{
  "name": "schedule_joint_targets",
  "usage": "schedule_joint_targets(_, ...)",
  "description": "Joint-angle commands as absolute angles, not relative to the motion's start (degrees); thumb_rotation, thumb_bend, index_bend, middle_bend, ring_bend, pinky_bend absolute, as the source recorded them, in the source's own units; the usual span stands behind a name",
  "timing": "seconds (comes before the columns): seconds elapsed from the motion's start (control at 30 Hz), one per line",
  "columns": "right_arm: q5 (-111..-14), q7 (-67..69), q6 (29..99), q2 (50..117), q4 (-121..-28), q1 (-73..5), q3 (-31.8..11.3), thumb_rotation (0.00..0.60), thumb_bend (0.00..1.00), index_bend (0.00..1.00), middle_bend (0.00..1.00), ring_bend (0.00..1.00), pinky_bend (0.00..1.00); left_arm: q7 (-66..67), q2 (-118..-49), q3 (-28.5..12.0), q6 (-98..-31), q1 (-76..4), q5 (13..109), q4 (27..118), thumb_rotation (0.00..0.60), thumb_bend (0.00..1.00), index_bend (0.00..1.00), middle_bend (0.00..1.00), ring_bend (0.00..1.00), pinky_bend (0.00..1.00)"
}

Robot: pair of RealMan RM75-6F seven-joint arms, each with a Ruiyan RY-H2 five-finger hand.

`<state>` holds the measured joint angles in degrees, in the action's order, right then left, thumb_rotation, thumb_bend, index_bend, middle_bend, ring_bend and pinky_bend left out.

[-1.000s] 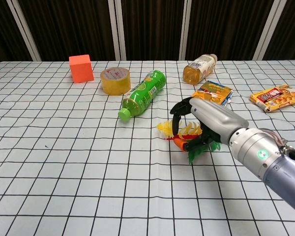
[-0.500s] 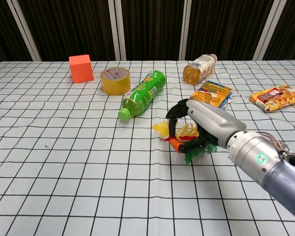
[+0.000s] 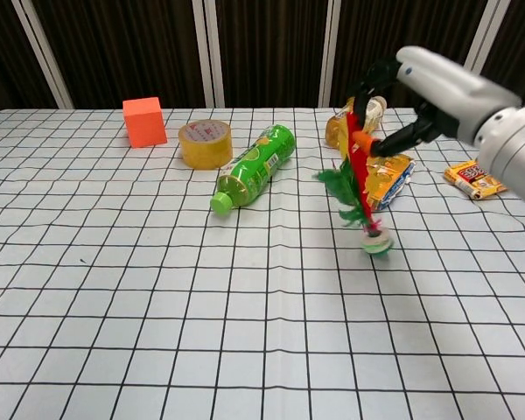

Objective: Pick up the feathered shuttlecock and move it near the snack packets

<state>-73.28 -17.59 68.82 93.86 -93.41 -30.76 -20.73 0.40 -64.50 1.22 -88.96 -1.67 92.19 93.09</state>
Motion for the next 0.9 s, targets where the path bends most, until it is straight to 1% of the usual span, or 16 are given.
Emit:
schedule_joint_targets(0.03, -70.58, -18.46, 69.81, 90.32, -96.02, -29.63, -22.42, 0.6, 0.52, 0.67, 0.25, 0.0, 0.0, 0.39, -64.5, 1.37, -89.08, -1.54, 92.35, 93.18, 0.6, 0.0, 0.0, 0.0, 0.0, 0.0)
schedule_joint_targets(0.2, -68.55, -17.04, 70.26, 86.77, -97.33, -27.61, -21.88, 0.6, 0.52, 0.67, 0.25, 0.0, 0.0, 1.1, -64.56, 1.48, -88.93, -1.51, 92.31, 93.21, 0.6, 0.0, 0.0, 0.0, 0.0, 0.0)
schedule_joint_targets(0.37, -68.23, -15.17, 70.57, 84.94, -96.93, -26.25, -20.58, 0.6, 0.52, 0.67, 0.25, 0.0, 0.0, 1.23, -64.61, 1.4, -89.22, -1.4, 92.32, 93.3, 0.6, 0.0, 0.0, 0.0, 0.0, 0.0)
schedule_joint_targets(0.9, -67.38, -10.27, 71.54, 83.08, -93.66, -24.44, -18.99, 0.6, 0.52, 0.67, 0.25, 0.0, 0.0, 1.5, -64.71, 1.43, -89.06, -1.33, 92.11, 93.37, 0.6, 0.0, 0.0, 0.0, 0.0, 0.0)
